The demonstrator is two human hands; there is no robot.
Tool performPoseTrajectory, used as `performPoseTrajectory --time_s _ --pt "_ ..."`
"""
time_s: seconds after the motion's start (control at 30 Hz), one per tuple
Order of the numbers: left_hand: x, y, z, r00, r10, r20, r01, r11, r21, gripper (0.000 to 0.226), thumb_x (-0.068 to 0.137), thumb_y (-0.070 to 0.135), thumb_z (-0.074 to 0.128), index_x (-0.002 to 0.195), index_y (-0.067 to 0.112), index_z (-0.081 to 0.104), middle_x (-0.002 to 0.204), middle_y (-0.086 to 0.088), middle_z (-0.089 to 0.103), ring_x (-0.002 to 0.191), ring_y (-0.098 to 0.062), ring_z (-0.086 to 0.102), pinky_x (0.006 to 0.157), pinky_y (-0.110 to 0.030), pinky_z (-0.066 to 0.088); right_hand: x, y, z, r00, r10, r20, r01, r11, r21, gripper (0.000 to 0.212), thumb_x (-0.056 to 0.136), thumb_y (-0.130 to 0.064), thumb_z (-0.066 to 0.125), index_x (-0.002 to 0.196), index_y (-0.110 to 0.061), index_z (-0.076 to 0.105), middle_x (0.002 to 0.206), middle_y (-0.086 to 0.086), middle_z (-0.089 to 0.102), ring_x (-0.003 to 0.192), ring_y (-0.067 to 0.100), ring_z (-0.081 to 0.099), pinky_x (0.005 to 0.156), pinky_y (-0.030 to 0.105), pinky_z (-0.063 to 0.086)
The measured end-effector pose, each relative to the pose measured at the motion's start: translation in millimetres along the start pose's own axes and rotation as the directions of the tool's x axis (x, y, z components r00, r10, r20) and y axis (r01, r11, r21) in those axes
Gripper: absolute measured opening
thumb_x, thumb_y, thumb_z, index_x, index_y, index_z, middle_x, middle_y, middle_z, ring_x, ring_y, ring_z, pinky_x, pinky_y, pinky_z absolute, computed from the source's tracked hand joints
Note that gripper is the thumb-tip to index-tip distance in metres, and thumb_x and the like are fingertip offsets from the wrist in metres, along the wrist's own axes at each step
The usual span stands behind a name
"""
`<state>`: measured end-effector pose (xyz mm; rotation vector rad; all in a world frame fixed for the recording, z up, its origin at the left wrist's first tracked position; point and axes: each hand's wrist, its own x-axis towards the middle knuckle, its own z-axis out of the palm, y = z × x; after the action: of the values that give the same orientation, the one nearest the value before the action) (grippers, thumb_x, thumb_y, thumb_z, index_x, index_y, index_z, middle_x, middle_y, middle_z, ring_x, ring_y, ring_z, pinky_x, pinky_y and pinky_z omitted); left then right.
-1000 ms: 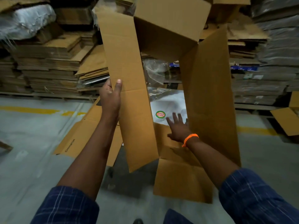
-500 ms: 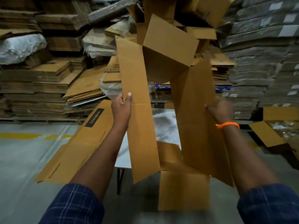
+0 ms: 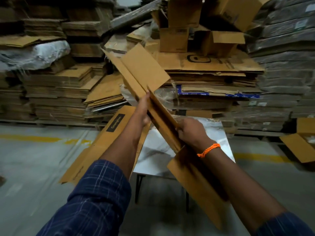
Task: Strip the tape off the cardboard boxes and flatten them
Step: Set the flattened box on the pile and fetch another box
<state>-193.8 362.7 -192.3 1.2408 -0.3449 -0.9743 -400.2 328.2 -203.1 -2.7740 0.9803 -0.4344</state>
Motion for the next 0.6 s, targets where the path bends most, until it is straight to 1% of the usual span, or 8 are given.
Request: performPoseTrajectory --time_s 0.1,0.17,0.23,0.3,0.37,0.47,0.53,0.6 --pt "-19 -35 -6 0.989 -0.023 0.148 0.037 0.995 -0.092 0.088 0.083 0.082 0.050 0.134 0.011 0.061 0.130 -0.021 0.066 0.116 -0.038 0.065 0.100 -0.056 0.052 -1 -27 20 1.000 0.007 0.008 -0.006 0.998 -0.059 0.019 0.082 -0.015 0.058 0.097 -0.013 0.069 0.087 0.008 0.064 0.080 0.033 0.062 0.061 0.033 0.047" --pt "-27 -46 -10 0.984 0.030 0.173 -0.006 0.991 -0.133 0.078 0.086 0.072 0.057 0.131 0.009 0.062 0.119 -0.016 0.072 0.106 -0.031 0.071 0.094 -0.047 0.056 -2 -46 29 0.999 -0.015 -0.032 0.011 0.995 -0.104 0.016 0.085 -0.014 0.057 0.097 -0.011 0.067 0.096 0.008 0.062 0.086 0.033 0.061 0.064 0.036 0.048" --pt "-31 -43 -20 0.983 0.051 0.178 -0.033 0.994 -0.104 0.053 0.090 0.048 0.069 0.119 0.004 0.066 0.102 -0.014 0.074 0.094 -0.030 0.071 0.087 -0.043 0.057 -1 -70 32 0.996 -0.041 -0.078 0.029 0.989 -0.143 0.013 0.090 -0.013 0.056 0.096 -0.008 0.067 0.101 0.009 0.059 0.090 0.032 0.060 0.064 0.037 0.046" --pt "-19 -32 -41 0.997 0.063 0.035 -0.061 0.996 -0.070 0.034 0.091 0.019 0.071 0.116 -0.004 0.066 0.101 -0.017 0.073 0.091 -0.034 0.070 0.084 -0.045 0.057 4 -98 34 0.995 -0.085 -0.059 0.071 0.976 -0.206 0.015 0.092 -0.013 0.055 0.100 -0.007 0.066 0.108 0.010 0.056 0.097 0.032 0.058 0.064 0.037 0.040" --pt "-7 -16 -72 0.989 0.098 -0.113 -0.099 0.995 0.001 0.043 0.083 0.007 0.074 0.123 -0.004 0.061 0.107 -0.019 0.073 0.091 -0.033 0.072 0.079 -0.044 0.061 16 -123 41 0.989 -0.146 -0.009 0.142 0.969 -0.202 0.024 0.092 -0.024 0.055 0.108 -0.007 0.062 0.114 0.011 0.053 0.104 0.031 0.055 0.069 0.038 0.042" --pt "3 5 -135 0.976 0.125 -0.179 -0.113 0.991 0.075 0.058 0.072 0.010 0.076 0.127 0.002 0.059 0.113 -0.019 0.073 0.099 -0.036 0.072 0.082 -0.049 0.061 41 -142 53 0.958 -0.239 0.156 0.227 0.970 0.086 0.060 0.096 -0.058 0.049 0.132 -0.011 0.055 0.123 0.014 0.052 0.114 0.031 0.050 0.089 0.039 0.045" --pt "11 13 -181 0.981 0.116 -0.154 -0.101 0.990 0.101 0.046 0.080 0.007 0.072 0.124 0.002 0.063 0.117 -0.022 0.072 0.103 -0.039 0.071 0.088 -0.053 0.059 56 -134 69 0.939 -0.233 0.254 0.149 0.939 0.312 0.068 0.096 -0.063 0.049 0.144 -0.014 0.051 0.134 0.016 0.055 0.127 0.028 0.047 0.101 0.032 0.038" --pt "8 22 -218 0.992 0.086 -0.089 -0.074 0.989 0.129 0.049 0.081 0.011 0.071 0.128 0.001 0.063 0.120 -0.023 0.070 0.100 -0.039 0.071 0.083 -0.052 0.060 65 -108 96 0.955 -0.123 0.269 0.017 0.931 0.366 0.075 0.092 -0.067 0.055 0.149 -0.019 0.048 0.146 0.012 0.051 0.138 0.026 0.042 0.113 0.037 0.034"
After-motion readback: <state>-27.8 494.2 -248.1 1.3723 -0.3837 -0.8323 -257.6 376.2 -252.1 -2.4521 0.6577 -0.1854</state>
